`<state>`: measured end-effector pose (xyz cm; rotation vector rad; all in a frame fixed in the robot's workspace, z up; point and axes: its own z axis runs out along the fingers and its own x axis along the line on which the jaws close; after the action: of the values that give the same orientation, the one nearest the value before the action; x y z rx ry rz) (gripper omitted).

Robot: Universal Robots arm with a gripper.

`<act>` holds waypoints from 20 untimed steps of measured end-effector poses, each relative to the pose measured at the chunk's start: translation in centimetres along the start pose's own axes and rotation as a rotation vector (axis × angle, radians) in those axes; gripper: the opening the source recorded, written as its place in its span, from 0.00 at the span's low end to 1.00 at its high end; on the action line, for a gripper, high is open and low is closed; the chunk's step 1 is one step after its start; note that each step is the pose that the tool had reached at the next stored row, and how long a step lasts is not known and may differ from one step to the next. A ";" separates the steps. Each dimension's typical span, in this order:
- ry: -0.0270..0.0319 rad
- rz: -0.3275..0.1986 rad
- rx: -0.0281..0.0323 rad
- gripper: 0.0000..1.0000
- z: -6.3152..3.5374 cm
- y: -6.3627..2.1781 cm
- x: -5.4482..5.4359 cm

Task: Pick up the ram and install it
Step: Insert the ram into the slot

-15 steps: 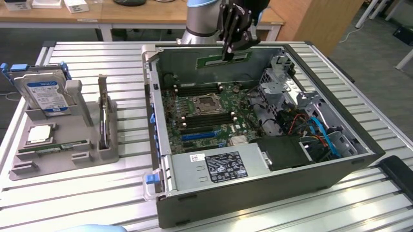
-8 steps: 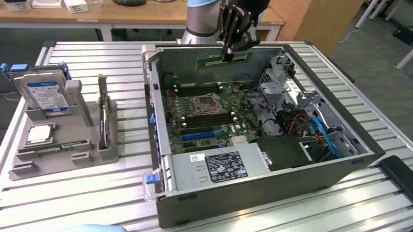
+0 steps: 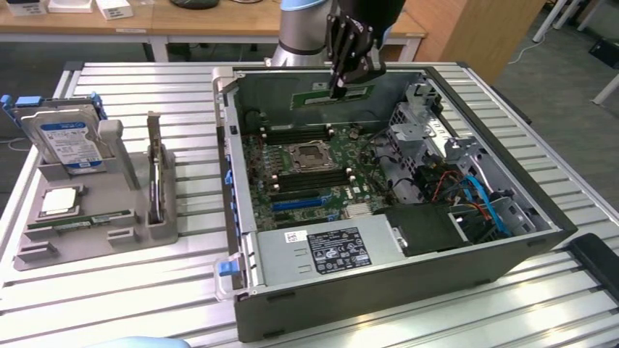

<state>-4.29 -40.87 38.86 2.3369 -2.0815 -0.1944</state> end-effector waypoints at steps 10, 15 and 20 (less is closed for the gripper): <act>-0.0113 0.062 -0.0421 0.13 0.15 -0.07 0.0; -0.0175 0.130 -0.0376 0.13 0.27 -0.09 0.0; -0.0182 0.150 -0.0367 0.13 0.31 -0.09 0.0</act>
<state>-4.22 -40.88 38.54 2.1554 -2.2293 -0.2505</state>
